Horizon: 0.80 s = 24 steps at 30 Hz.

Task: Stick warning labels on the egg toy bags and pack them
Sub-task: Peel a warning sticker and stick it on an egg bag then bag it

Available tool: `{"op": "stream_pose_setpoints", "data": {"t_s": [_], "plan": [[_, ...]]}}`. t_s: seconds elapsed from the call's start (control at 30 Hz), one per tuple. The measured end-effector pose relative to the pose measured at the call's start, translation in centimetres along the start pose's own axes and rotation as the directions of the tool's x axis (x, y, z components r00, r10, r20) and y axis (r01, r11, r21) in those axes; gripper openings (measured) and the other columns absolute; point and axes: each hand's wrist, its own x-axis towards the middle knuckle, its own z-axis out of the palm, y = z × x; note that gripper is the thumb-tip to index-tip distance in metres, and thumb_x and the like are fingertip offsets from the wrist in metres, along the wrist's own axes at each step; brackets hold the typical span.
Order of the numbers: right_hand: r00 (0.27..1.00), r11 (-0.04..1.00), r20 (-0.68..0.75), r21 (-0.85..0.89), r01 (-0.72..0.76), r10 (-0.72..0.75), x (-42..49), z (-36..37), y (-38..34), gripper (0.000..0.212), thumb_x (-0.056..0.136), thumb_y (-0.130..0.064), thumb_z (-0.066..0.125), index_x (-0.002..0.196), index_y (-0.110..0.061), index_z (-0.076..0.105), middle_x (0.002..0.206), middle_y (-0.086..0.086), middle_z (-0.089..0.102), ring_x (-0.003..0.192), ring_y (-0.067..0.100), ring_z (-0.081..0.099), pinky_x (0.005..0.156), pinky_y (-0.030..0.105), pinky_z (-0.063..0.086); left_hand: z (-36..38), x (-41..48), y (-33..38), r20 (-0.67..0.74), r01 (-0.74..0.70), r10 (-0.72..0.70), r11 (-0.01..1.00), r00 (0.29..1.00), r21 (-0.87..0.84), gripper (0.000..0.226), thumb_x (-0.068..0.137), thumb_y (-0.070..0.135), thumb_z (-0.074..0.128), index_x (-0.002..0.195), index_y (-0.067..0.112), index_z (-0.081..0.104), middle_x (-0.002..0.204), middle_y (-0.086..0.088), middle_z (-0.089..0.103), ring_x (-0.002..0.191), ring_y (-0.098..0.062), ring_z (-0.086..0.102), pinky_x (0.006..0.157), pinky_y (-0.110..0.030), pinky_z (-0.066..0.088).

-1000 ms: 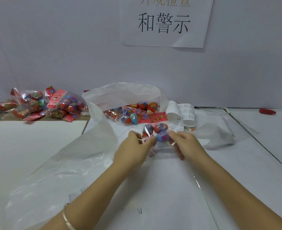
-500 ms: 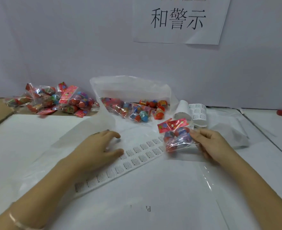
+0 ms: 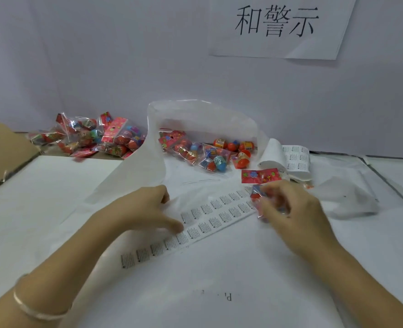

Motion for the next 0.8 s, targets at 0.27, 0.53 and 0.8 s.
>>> {"op": "stream_pose_setpoints", "data": {"t_s": [0.27, 0.53, 0.8], "plan": [[0.988, 0.924, 0.103, 0.354, -0.143, 0.114, 0.7, 3.9, -4.4, 0.018, 0.085, -0.038, 0.066, 0.092, -0.046, 0.052, 0.096, -0.02, 0.057, 0.091, -0.009, 0.052, 0.067, 0.005, 0.044, 0.0, 0.1, 3.2, 0.134, 0.049, 0.056, 0.739, 0.989, -0.672, 0.014, 0.074, 0.027, 0.084, 0.082, 0.018, 0.078, 0.079, -0.007, 0.075, 0.071, -0.018, 0.07, 0.065, -0.026, 0.052], [0.99, 0.973, 0.127, 0.214, -0.084, 0.057, -1.4, 5.7, -4.2, 0.033, 0.071, -0.059, 0.069, 0.089, -0.036, 0.054, 0.094, -0.021, 0.053, 0.096, -0.004, 0.048, 0.077, 0.012, 0.04, 0.6, -1.3, 3.3, 0.138, 0.04, 0.196, 0.432, 0.971, -0.901, 0.029, 0.067, 0.02, 0.077, 0.089, 0.002, 0.076, 0.083, -0.02, 0.07, 0.072, -0.027, 0.065, 0.065, -0.029, 0.051], [0.999, 0.98, 0.033, 0.199, 0.022, -0.03, -1.3, 5.4, -4.5, 0.034, 0.083, -0.052, 0.059, 0.085, -0.02, 0.07, 0.082, -0.013, 0.064, 0.085, 0.005, 0.052, 0.082, 0.031, 0.044, 1.0, -2.1, 4.6, 0.004, -0.035, 0.123, 0.318, 0.992, -0.948, 0.032, 0.064, 0.024, 0.078, 0.087, 0.003, 0.077, 0.094, -0.023, 0.073, 0.078, -0.026, 0.07, 0.068, -0.026, 0.055]]}}
